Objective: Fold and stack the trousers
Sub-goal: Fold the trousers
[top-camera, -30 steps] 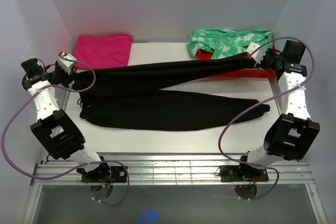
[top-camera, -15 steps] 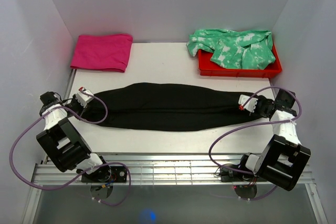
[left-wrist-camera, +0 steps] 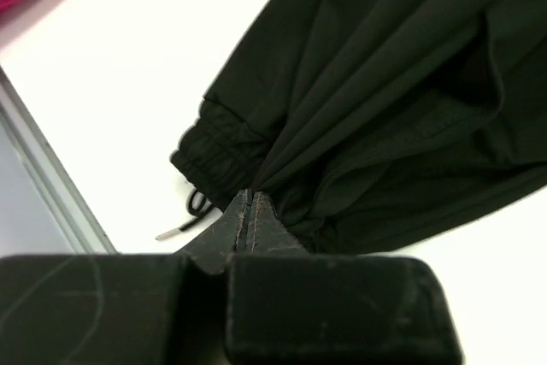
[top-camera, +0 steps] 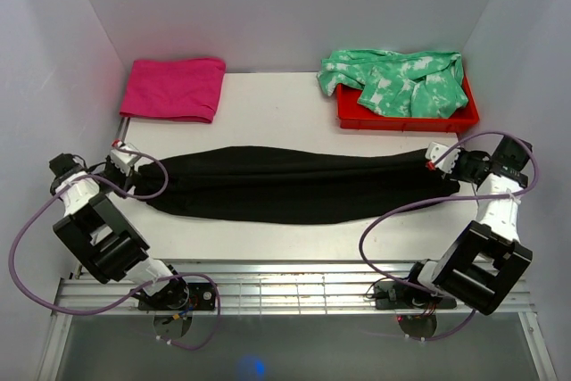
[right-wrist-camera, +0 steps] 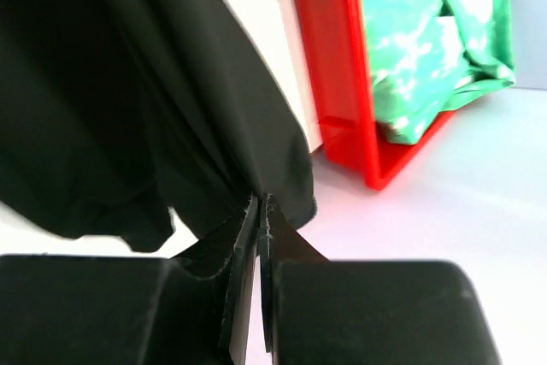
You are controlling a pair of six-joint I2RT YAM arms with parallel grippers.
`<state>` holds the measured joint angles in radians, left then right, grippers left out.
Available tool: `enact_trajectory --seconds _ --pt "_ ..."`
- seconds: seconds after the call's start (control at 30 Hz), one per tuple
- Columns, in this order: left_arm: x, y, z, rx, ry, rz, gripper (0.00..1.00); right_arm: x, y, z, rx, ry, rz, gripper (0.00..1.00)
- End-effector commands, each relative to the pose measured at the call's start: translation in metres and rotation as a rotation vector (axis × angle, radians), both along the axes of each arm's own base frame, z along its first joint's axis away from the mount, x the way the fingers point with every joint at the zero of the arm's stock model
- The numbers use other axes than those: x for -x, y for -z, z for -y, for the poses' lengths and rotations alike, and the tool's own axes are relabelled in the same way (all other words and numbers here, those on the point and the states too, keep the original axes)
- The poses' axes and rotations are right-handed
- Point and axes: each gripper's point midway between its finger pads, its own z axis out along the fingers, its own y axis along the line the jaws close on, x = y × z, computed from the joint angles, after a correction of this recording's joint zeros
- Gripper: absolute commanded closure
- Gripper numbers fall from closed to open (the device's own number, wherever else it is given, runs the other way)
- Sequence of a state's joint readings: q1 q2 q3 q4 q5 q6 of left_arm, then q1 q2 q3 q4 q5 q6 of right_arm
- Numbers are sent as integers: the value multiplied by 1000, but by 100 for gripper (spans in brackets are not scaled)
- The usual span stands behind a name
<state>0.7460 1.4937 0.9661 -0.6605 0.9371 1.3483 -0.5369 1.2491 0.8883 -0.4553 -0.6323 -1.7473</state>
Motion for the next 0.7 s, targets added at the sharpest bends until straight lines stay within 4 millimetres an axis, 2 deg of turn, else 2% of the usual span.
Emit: enact_trajectory --seconds 0.0,0.1,0.13,0.23,0.27,0.37,0.6,0.67 --pt "12 -3 -11 -26 3 20 100 15 9 20 46 26 -13 92" --pt "26 15 -4 -48 37 -3 100 29 25 17 60 13 -37 92" --pt "30 20 -1 -60 54 -7 100 37 36 11 64 -4 -51 92" --pt "40 32 9 -63 75 -17 100 49 50 2 79 -32 -60 92" --pt "42 35 9 -68 75 -27 100 56 62 -1 77 -32 -86 92" --pt "47 49 7 -80 67 -60 100 69 78 -4 91 -41 -112 92" --pt "53 70 -2 -68 38 -154 98 88 101 -3 155 -60 -173 92" --pt "54 72 -4 -68 32 -162 100 89 95 0 142 -52 -145 92"
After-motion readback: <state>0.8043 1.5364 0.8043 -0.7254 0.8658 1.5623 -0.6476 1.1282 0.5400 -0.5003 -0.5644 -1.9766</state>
